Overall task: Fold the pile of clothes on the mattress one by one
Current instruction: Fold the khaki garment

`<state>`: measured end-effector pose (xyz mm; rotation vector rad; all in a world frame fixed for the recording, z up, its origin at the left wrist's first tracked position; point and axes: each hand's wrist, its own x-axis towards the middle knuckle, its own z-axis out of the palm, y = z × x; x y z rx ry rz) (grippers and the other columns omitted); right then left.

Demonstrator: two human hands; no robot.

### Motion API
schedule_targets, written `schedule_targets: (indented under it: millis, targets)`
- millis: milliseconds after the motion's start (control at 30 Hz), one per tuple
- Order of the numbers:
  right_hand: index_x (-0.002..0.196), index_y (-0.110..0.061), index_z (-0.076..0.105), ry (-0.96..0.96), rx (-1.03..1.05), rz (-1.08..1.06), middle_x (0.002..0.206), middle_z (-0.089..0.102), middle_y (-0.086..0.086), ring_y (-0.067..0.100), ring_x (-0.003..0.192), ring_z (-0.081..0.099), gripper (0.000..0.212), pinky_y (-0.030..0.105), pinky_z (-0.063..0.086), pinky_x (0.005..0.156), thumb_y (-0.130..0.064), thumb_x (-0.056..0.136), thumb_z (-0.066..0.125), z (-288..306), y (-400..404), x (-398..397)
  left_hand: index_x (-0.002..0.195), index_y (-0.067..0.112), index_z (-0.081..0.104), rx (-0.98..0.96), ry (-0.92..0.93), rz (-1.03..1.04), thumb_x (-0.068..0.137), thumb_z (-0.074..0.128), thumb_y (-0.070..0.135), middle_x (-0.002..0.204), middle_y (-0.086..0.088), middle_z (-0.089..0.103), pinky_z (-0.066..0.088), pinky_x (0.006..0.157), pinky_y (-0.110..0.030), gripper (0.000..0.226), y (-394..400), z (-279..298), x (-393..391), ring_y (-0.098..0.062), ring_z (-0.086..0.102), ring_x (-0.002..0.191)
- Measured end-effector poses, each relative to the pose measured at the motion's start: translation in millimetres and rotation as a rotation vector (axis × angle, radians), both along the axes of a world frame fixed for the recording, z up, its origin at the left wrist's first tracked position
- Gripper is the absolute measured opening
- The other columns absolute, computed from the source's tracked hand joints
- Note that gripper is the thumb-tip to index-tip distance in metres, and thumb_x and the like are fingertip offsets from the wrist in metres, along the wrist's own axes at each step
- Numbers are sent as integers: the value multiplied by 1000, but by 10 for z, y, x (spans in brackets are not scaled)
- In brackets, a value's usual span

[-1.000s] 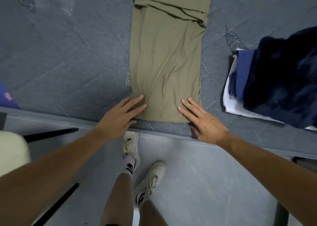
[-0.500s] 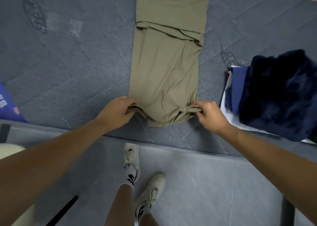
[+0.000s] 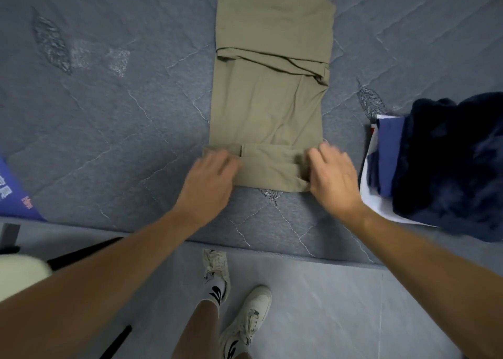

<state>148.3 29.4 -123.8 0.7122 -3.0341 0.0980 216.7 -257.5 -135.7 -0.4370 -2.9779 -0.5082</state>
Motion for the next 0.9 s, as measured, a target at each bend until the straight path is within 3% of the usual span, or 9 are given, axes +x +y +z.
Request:
schedule_targets:
  millis: [100,200,267,333,500,600,733,800,900]
  targets:
    - [115,-10,58,-86,-92,223,103,53,11,35,87,53,22,46,42,72,-13,93,62,64,-42,237,134,14,57,-74,-141,-187,88,65,13,134,-10,53,48,97,-43,47,52,-127,181,-30,54,118]
    - [148,-10,49,-244,10,451,139,53,10,30,118,53,54,43,44,99,-24,96,55,1,-66,450,159,17,36,-156,-272,-149,91,58,22,164,-9,33,31,122,-44,72,-8,-274,162,-28,32,151]
    - [160,-8,32,-277,146,463,162,37,10,28,149,36,72,44,29,122,-25,94,53,-151,-45,468,164,18,24,-190,-295,-134,88,60,16,170,-7,24,26,126,-46,85,-52,-353,83,-27,22,157]
    - [165,-7,16,-271,260,404,172,17,10,27,160,13,82,49,15,129,-26,92,49,-291,-5,386,165,17,22,-215,-280,-149,84,63,11,171,-7,22,26,126,-47,90,-80,-412,29,-27,21,157]
    - [166,-9,5,-221,327,374,174,9,8,26,161,7,74,51,11,129,-13,99,35,-453,36,75,164,17,24,-227,-200,-143,81,67,-2,170,-6,24,29,125,-44,95,-96,-528,-92,-25,24,157]
    - [165,-14,20,-220,277,373,172,23,4,26,159,21,71,48,23,127,-4,95,24,-433,16,-98,159,12,37,-169,-167,-147,78,68,-13,167,-5,34,34,123,-42,91,-149,-557,-182,-24,33,154]
    - [149,-16,55,-297,60,305,147,61,2,27,133,60,87,41,60,95,12,68,64,-180,28,-339,141,6,61,-60,-145,-187,78,72,-13,147,-9,60,47,113,-45,67,-262,-426,-364,-27,60,133]
    - [141,-24,61,-368,2,240,132,68,-2,30,113,70,73,44,63,77,4,74,69,48,28,-536,133,10,65,45,-244,-126,87,68,-5,130,-10,70,60,93,-49,49,-334,-197,-539,-33,72,109]
    - [126,-28,64,-461,26,107,114,72,1,36,104,67,30,47,55,82,-22,96,64,410,-28,-928,114,13,66,140,-360,-53,99,61,10,98,-6,71,53,69,-40,16,-469,224,-913,-28,66,83]
